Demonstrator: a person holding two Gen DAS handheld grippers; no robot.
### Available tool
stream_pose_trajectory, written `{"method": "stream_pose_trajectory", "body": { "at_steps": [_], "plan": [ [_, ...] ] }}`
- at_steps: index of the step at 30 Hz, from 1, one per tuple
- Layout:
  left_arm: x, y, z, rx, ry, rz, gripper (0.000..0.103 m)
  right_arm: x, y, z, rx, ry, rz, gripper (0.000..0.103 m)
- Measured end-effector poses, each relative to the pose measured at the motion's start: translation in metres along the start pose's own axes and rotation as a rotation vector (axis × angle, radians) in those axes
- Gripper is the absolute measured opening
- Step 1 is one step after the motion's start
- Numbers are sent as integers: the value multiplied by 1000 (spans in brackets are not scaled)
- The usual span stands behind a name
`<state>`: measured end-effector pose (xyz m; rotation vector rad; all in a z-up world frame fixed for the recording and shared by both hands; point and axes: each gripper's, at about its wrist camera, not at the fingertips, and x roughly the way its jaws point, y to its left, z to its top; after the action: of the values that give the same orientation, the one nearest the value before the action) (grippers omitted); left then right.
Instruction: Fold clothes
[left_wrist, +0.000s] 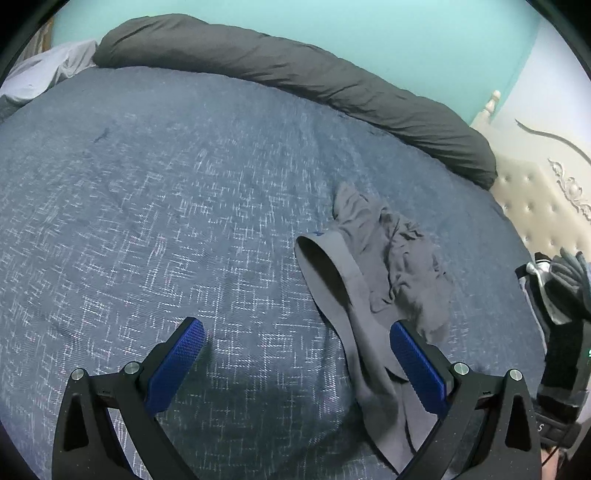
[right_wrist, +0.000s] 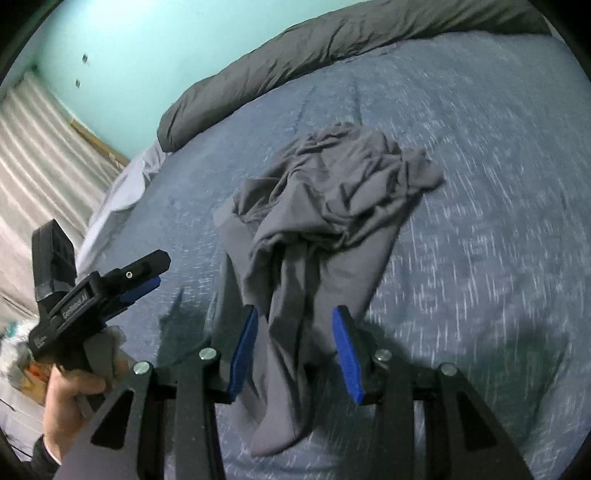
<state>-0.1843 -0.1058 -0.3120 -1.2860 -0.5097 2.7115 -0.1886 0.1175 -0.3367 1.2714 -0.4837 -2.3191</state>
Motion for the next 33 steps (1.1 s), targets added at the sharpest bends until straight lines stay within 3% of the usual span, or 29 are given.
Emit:
{"method": "stream_pose_trajectory", "body": {
  "at_steps": [7,9,10,14,22,31,33],
  "plan": [
    [5,1,5,-21,0,8,103,16,7,-7,-70,67,-11,42],
    [5,-1,8,-14,-6,20,103,19,6,-9,-71,79,9,32],
    [6,-1,8,-14,-4,23,103,19,4,-10,-68,83,18,20],
    [12,0,6,-16,21,38,103,12,-10,-9,-34,70,14,5],
    [14,2,4,-33,32,33,103,-10,-31,-6,20,12,15,2],
    [11,-1,5,-8,20,-3,103,-59,-68,9,124,-152,-56,2],
    [11,-1,5,-7,18,-5,103,-59,-79,8,149,-139,-69,2]
  ]
}}
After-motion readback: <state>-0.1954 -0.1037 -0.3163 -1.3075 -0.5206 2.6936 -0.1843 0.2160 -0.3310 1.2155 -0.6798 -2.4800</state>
